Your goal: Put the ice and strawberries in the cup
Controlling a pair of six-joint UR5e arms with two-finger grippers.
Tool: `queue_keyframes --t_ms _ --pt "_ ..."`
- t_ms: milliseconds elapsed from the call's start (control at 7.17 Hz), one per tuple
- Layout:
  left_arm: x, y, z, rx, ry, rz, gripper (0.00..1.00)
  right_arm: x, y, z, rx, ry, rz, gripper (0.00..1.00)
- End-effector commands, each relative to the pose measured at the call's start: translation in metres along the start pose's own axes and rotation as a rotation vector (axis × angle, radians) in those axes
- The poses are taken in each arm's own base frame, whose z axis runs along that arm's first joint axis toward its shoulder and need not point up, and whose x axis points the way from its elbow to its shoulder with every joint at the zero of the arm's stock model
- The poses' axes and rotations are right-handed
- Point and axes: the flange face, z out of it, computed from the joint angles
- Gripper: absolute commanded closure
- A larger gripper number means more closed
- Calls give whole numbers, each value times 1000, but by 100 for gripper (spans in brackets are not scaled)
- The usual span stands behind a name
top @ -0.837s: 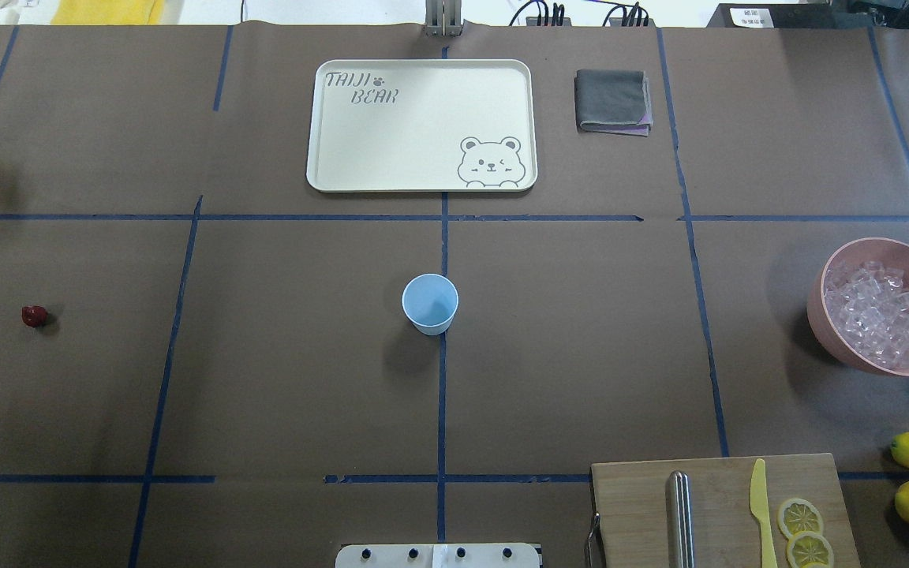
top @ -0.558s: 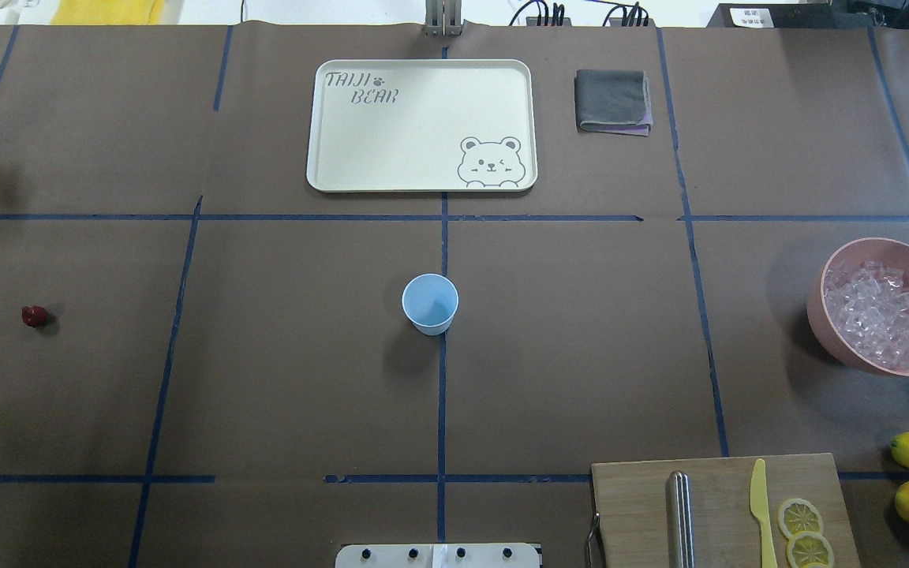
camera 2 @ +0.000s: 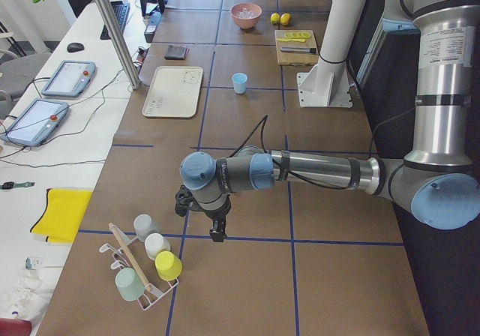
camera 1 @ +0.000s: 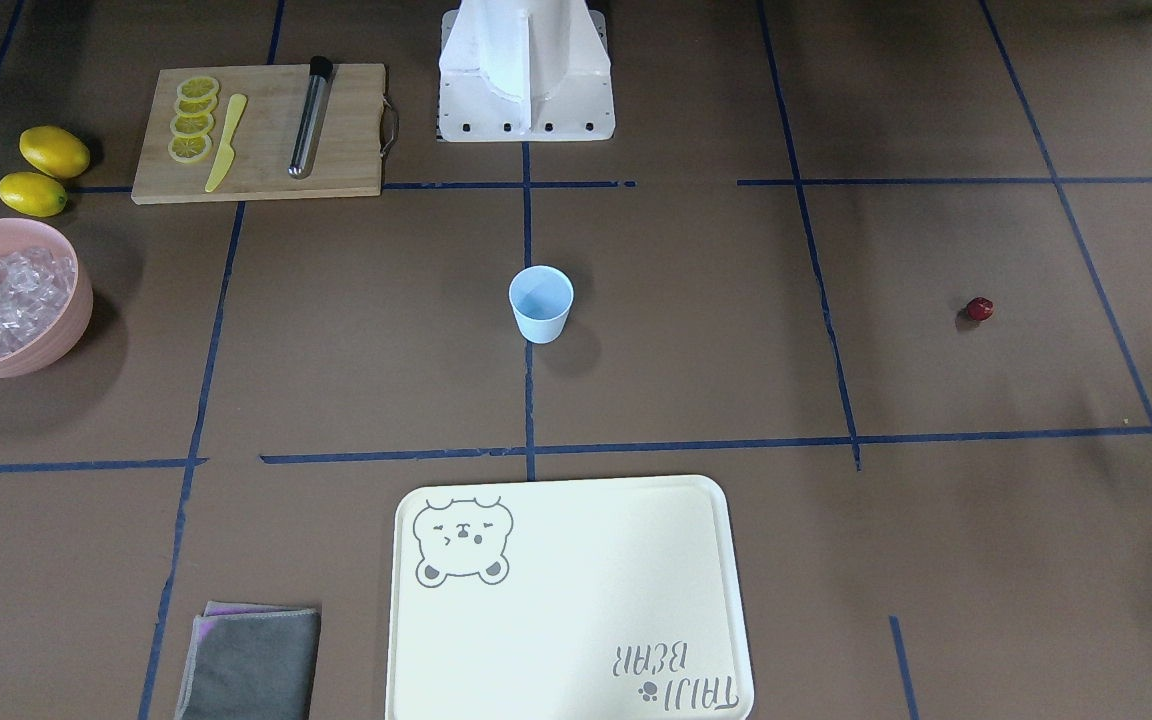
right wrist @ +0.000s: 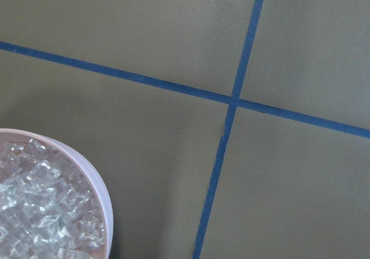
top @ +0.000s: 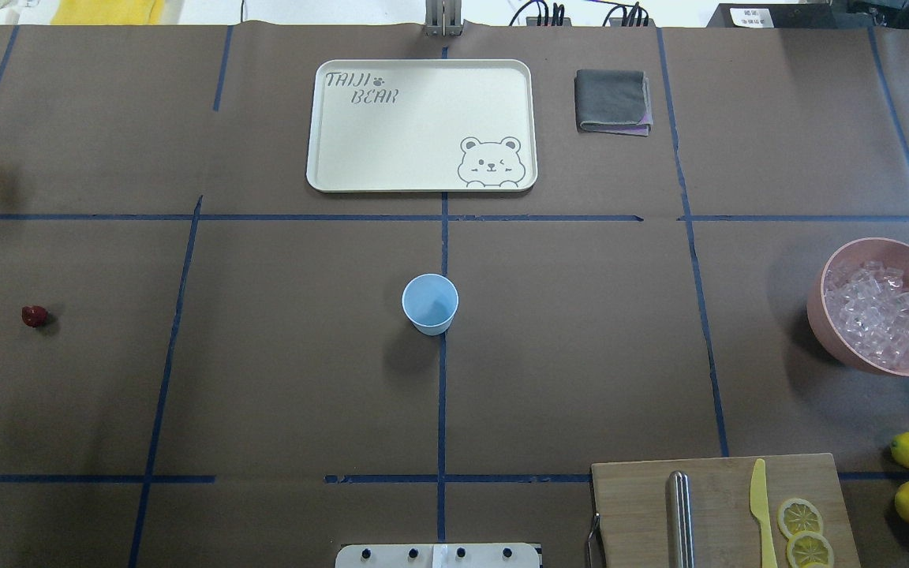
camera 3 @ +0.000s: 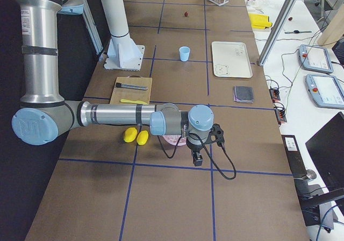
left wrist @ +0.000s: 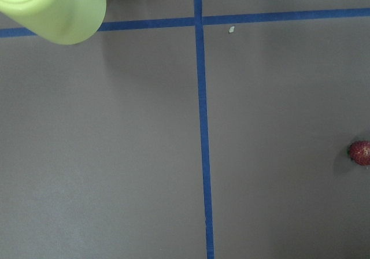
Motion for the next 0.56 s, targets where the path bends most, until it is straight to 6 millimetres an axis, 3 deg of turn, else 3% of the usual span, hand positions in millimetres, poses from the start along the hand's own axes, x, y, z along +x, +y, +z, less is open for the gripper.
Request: queue_keyframes --t_ms 0,139,418 --pt "-1 3 2 4 0 6 0 -64 4 -9 17 -42 -126 0" --pt "0 3 1 8 1 9 0 -120 23 1 -27 -26 -144 0" --pt "-1 3 2 7 -1 9 0 -198 20 31 -74 -57 51 1"
